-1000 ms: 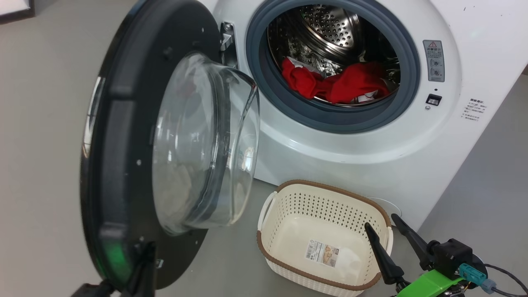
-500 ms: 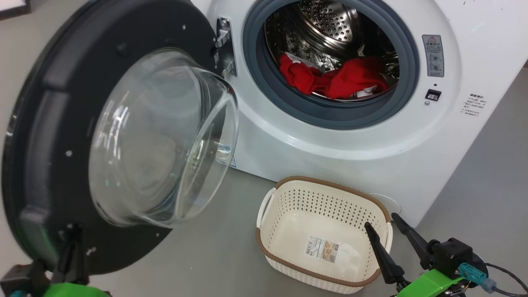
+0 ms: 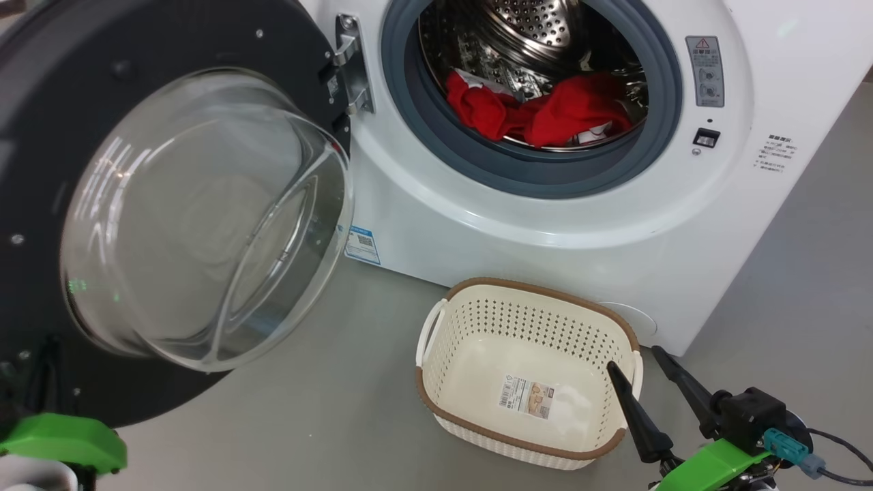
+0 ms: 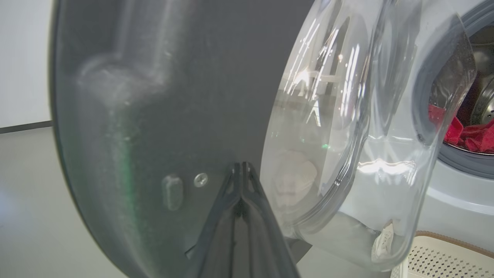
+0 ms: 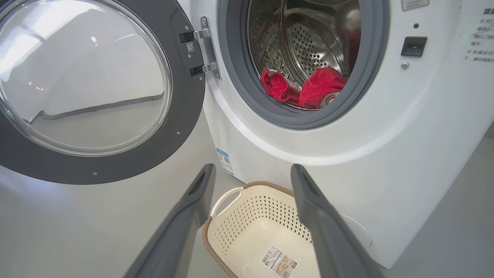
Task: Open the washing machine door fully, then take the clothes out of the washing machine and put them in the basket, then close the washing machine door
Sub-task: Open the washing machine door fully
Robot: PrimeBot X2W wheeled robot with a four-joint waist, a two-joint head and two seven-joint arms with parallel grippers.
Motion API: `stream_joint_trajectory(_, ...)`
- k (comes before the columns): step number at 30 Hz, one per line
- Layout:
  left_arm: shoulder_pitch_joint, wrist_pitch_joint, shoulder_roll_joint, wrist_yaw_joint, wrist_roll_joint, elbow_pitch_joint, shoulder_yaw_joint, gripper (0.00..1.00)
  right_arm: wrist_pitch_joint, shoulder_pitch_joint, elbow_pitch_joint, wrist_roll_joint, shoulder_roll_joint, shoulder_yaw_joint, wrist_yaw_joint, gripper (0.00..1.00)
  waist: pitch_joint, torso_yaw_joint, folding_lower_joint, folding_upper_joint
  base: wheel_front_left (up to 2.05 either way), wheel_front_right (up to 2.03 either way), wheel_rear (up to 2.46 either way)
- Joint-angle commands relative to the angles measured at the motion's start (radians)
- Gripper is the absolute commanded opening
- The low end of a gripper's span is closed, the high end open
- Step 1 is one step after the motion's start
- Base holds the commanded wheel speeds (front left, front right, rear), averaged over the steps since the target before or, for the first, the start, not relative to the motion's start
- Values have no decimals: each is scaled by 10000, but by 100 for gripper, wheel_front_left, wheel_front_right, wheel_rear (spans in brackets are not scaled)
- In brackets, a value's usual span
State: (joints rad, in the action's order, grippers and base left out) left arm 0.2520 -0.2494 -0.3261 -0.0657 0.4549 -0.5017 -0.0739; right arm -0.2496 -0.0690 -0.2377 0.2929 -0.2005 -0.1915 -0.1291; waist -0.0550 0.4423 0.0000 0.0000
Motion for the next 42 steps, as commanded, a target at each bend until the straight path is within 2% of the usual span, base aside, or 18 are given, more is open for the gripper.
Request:
stream_joint_trajectory(1,679,-112,-621,-13,-138,-3,571,0,-122,-379,240,-101,-129,-238,-16,100,-74,-85,0,0,0,0,0)
stream_joint_trajectory(19,2144,-123,-1128,430,-903,-2204,2153,0,-122,-467,245,-101,-330,-353,-16,100,-351,-445,0,0,0,0,0)
stream_joint_trajectory(25,2393,-123,-1109,518,-1189,-2564,2497,0,-122,-472,222,-117,-375,-404,-16,100,-366,-457,0,0,0,0,0)
stream_joint_trajectory(34,2295,-123,-665,806,-1546,-2550,3015,0,-122,-434,182,-120,-364,-436,-16,100,-234,-463,0,0,0,0,0)
stream_joint_trajectory(42,1401,-124,7,1259,-1791,-1537,3562,0,-122,-373,188,-118,-248,-431,-16,100,-33,-466,0,0,0,0,0)
